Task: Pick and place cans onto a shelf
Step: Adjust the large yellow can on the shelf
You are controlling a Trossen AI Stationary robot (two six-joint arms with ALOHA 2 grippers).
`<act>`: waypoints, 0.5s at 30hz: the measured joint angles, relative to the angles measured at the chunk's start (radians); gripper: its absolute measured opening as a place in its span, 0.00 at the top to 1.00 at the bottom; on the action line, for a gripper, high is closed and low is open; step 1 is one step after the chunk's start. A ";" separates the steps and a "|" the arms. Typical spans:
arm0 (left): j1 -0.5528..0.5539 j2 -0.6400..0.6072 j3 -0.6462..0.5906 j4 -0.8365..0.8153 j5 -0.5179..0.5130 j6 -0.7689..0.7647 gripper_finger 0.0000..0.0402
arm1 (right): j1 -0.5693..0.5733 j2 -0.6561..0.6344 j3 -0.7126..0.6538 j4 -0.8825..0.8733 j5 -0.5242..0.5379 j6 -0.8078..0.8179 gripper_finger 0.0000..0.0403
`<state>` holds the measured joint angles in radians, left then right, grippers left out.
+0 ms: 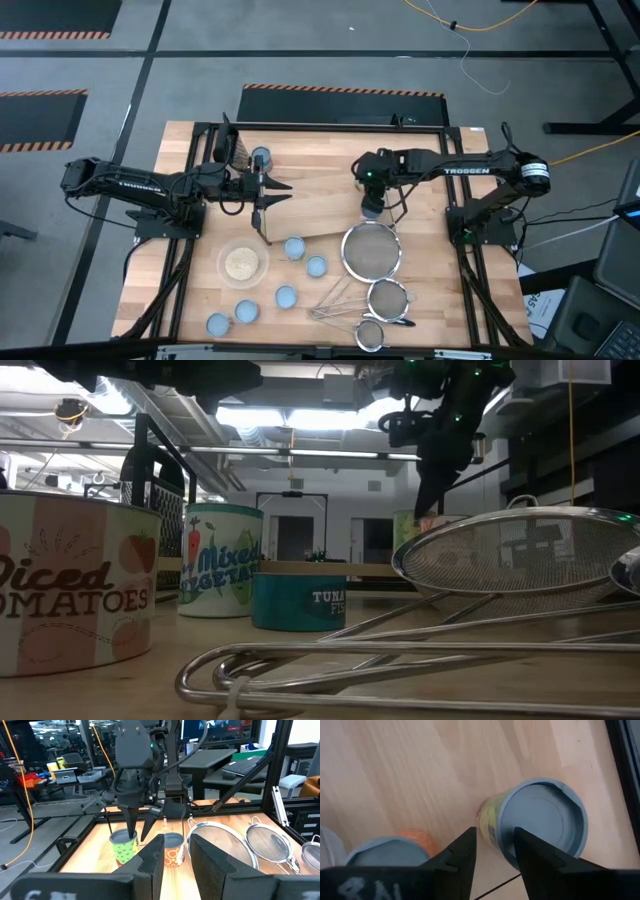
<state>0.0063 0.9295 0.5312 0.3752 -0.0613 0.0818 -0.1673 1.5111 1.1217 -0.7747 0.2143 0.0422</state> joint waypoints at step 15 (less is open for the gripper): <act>0.000 0.000 0.000 0.000 0.000 0.000 0.79 | 0.000 0.007 0.003 0.020 -0.019 0.094 0.97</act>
<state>0.0062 0.9295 0.5309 0.3751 -0.0614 0.0818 -0.1673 1.5181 1.1248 -0.7545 0.1949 0.1360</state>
